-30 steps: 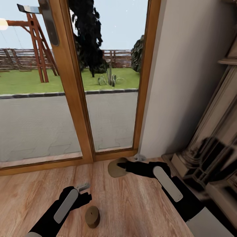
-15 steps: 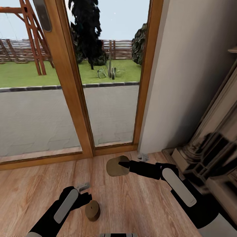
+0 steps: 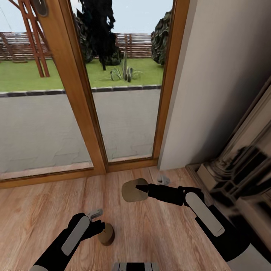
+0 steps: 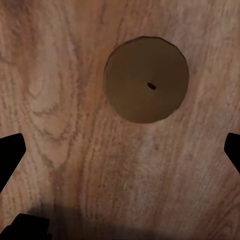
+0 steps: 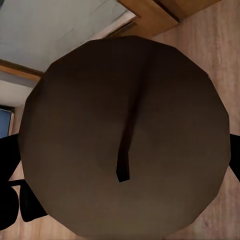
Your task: Place each of the two pumpkins and all three candles from the living room inside a cabinet in the living room (use any cabinet), then make sure every cabinet is closed, and position the cauldron so it is next to a table in the living room.
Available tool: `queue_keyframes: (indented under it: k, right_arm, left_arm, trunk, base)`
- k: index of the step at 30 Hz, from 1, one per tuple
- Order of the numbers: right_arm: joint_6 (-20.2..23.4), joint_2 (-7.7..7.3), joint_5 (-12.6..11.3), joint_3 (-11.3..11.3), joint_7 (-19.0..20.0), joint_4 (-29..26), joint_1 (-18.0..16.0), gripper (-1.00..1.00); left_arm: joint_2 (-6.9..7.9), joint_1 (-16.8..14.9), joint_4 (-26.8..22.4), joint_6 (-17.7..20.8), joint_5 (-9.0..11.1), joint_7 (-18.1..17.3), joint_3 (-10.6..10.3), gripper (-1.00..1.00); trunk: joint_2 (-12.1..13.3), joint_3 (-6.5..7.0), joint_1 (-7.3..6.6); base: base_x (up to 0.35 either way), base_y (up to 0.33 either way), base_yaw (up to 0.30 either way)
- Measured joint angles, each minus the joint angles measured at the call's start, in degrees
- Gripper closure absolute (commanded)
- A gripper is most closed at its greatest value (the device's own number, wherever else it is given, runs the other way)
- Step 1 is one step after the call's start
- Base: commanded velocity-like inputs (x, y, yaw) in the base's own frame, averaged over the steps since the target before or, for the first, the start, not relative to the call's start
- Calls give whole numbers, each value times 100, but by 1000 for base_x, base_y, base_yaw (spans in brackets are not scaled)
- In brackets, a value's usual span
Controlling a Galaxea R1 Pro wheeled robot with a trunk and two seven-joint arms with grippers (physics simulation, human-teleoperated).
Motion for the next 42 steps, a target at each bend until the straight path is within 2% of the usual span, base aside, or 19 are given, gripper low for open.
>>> queue_keyframes:
  k: [5, 8, 13, 16, 19, 22, 26, 28, 42]
  right_arm:
    - [-1, 2, 2, 0, -2, 2, 0, 100]
    - [-1, 2, 12, 0, -3, 21, 0, 100]
    - [-1, 2, 33, 0, -3, 37, 0, 100]
    - [-1, 2, 41, 0, -3, 42, 0, 100]
    - [-1, 2, 49, 0, -3, 43, 0, 100]
    - [-1, 2, 51, 0, -3, 44, 0, 100]
    - [-2, 3, 56, 0, -2, 47, -1, 100]
    - [-2, 3, 61, 0, -2, 50, -1, 100]
    - [-2, 3, 64, 0, -2, 52, -1, 100]
  left_arm:
    - [-12, 1, 0, -1, 1, 0, 0, -100]
    - [-95, 0, 0, -1, -12, 0, -15, -100]
    - [-118, 1, 8, -4, -16, 0, -98, -100]
    - [-122, 1, 13, -20, -24, 0, -391, -100]
    - [-123, -1, 14, -25, -41, 0, -535, -100]
    - [-131, 0, 16, -27, -196, 0, -582, -100]
    - [-265, 4, 19, -30, -513, 0, -602, -100]
    - [-300, 6, 55, -29, -576, 0, -604, -100]
    - [-304, 1, 88, -29, -607, 0, -574, -100]
  trunk:
    - [-7, -111, 13]
    - [-11, -177, 21]
    - [-17, -288, 33]
    - [-22, -355, 41]
    - [-26, -421, 49]
    - [-30, -488, 57]
    - [-30, -488, 56]
    - [-30, -488, 56]
    - [-30, -488, 55]
  base:
    - [0, 0, 0]
    - [0, 0, 0]
    - [0, 0, 0]
    - [0, 0, 0]
    - [0, 0, 0]
    - [0, 0, 0]
    - [0, 0, 0]
    - [0, 0, 0]
    - [130, 2, 0]
